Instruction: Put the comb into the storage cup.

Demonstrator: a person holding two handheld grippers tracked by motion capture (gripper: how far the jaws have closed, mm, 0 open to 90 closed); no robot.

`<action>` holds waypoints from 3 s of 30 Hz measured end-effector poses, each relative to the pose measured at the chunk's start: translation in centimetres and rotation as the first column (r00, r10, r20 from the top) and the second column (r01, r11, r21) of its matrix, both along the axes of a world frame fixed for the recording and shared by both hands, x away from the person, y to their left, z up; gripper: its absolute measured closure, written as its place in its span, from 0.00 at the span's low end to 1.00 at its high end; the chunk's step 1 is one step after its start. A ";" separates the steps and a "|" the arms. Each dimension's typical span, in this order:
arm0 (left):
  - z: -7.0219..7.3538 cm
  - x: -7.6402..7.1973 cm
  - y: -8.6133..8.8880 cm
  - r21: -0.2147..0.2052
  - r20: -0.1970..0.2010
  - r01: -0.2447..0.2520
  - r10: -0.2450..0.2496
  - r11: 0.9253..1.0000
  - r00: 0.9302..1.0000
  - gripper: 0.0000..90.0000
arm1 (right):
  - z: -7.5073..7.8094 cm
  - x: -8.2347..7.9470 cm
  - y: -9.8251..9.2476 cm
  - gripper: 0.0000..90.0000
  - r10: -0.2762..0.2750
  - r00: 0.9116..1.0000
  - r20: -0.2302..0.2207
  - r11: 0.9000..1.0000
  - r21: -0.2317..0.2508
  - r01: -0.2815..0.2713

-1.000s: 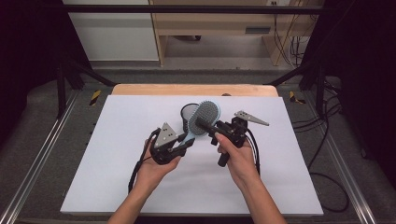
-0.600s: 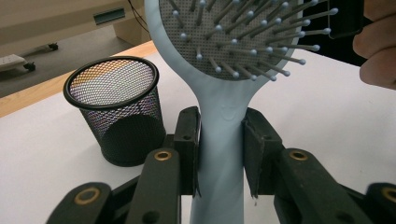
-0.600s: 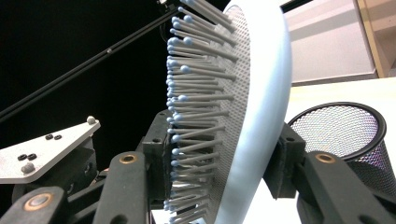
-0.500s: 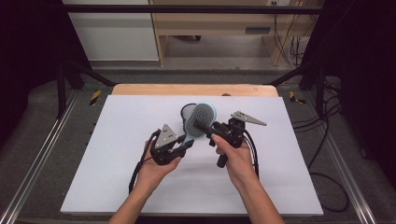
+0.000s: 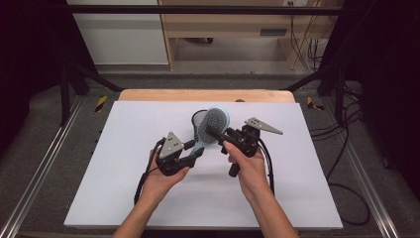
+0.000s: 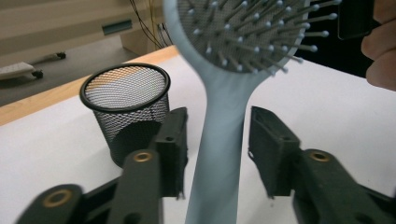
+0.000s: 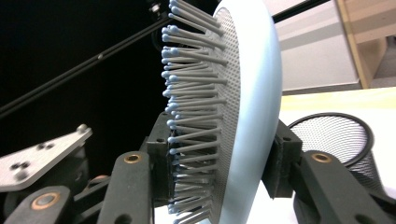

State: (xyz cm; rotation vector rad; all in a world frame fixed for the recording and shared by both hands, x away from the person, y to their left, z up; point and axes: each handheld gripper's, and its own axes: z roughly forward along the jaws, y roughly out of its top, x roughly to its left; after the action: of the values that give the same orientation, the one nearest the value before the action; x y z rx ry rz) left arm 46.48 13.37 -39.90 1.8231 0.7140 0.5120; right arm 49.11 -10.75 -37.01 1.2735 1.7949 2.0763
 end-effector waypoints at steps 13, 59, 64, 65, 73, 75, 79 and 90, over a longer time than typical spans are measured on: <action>-0.2 -3.0 5.9 -0.015 0.075 -0.111 0.111 0.994 0.991 0.10 | -0.4 1.0 -0.5 0.60 -0.071 0.997 -0.027 0.997 -0.015 0.071; -4.1 -4.6 14.4 -0.124 0.121 -0.284 0.299 0.951 0.947 0.03 | 1.7 1.7 -1.0 0.60 -0.101 0.995 -0.004 0.993 -0.057 0.101; -4.4 -4.8 14.8 -0.144 0.118 -0.302 0.320 0.942 0.940 0.03 | 3.1 2.4 -0.4 0.60 -0.095 0.995 0.008 0.995 -0.038 0.095; -4.3 -4.8 14.8 -0.144 0.120 -0.306 0.323 0.941 0.939 0.03 | 3.4 2.5 -0.3 0.60 -0.092 0.996 0.017 0.995 -0.028 0.093; -4.5 -4.7 15.5 -0.150 0.114 -0.328 0.345 0.933 0.932 0.03 | 5.2 4.3 0.3 0.60 -0.102 0.994 0.037 0.995 0.001 0.102; -4.6 -4.6 15.7 -0.159 0.113 -0.330 0.349 0.931 0.930 0.03 | 5.5 4.9 0.4 0.59 -0.108 0.994 0.034 0.994 0.011 0.107; -4.5 -4.6 15.9 -0.171 0.122 -0.327 0.349 0.930 0.929 0.03 | 5.9 6.0 0.6 0.59 -0.116 0.993 0.034 0.993 0.016 0.116; -4.7 -4.4 16.0 -0.212 0.083 -0.337 0.360 0.917 0.929 0.03 | 6.5 8.5 1.3 0.59 -0.167 0.986 0.025 0.986 -0.004 0.167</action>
State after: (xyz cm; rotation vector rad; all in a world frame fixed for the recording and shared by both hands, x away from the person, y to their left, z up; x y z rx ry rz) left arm 42.13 29.36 -44.65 1.4740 0.9791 0.7532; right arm 57.57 -9.40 -30.47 1.3407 1.6219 1.9866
